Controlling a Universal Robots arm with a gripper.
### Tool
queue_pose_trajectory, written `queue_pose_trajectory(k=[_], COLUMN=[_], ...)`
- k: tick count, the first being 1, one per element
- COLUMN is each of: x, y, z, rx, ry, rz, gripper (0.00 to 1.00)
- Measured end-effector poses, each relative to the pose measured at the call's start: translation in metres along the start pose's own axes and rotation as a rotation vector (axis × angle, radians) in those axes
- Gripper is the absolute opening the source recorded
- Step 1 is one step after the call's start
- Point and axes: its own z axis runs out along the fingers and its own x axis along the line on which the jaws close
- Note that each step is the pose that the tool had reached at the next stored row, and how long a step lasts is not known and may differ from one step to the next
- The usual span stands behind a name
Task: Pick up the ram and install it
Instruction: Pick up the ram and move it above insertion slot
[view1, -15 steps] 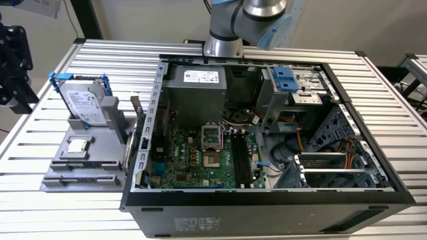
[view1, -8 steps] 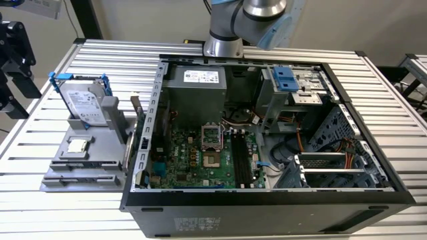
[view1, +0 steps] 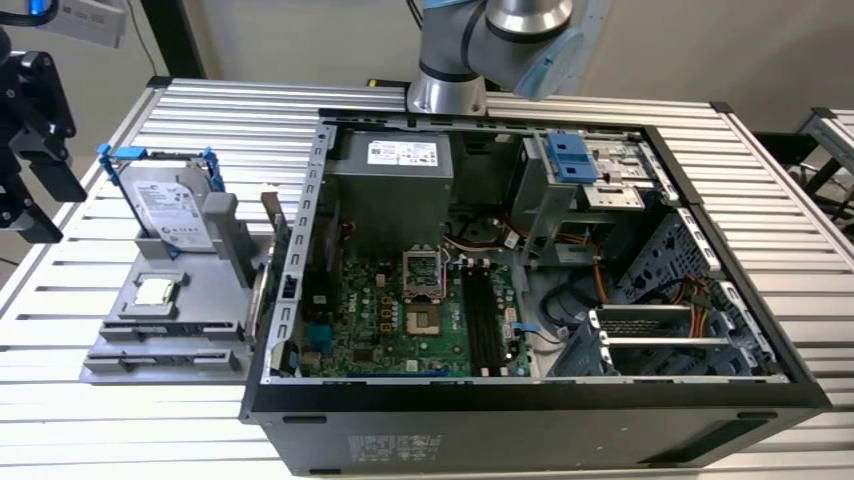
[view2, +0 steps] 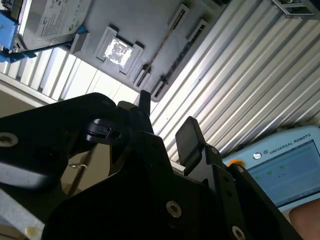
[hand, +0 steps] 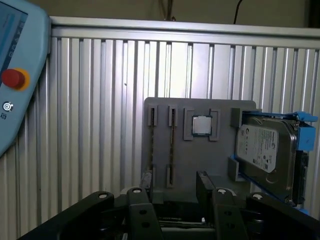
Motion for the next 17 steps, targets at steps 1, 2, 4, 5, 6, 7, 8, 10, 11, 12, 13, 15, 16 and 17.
queue_pose_trajectory(k=[1, 2, 4, 5, 6, 7, 8, 10, 11, 12, 13, 15, 16, 17], x=[0.0000, 0.0000, 0.0001, 0.0001, 0.0001, 0.0001, 0.0001, 0.0001, 0.0001, 0.0001, 0.0002, 0.0002, 0.0002, 0.0002], y=[0.0000, 0.0000, -0.0001, 0.0000, 0.0000, -0.0001, -0.0001, -0.0001, -0.0001, -0.0001, -0.0001, -0.0002, -0.0002, -0.0002], z=[0.0006, 0.0013, 0.0027, 0.0033, 0.0039, 0.0047, 0.0054, 0.0069, 0.0076, 0.0084, 0.0091, 0.0106, 0.0113, 0.0120], rx=[-0.0001, 0.0000, 0.0000, 0.0000, -0.0001, 0.0001, 0.0000, 0.0000, 0.0000, 0.0000, 0.0000, 0.0000, 0.0000, 0.0000], ry=[0.0000, 0.0000, 0.0000, 0.0000, 0.0000, -0.0001, 0.0000, 0.0000, 0.0000, 0.0000, 0.0000, 0.0000, 0.0000, 0.0000], rz=[0.000, 0.000, 0.000, 0.000, 0.000, 0.000, 0.000, 0.000, 0.000, 0.000, 0.000, 0.000, 0.000, 0.000], gripper=[1.00, 1.00, 1.00, 1.00, 1.00, 1.00, 1.00, 1.00, 1.00, 1.00, 1.00, 1.00, 1.00, 1.00])
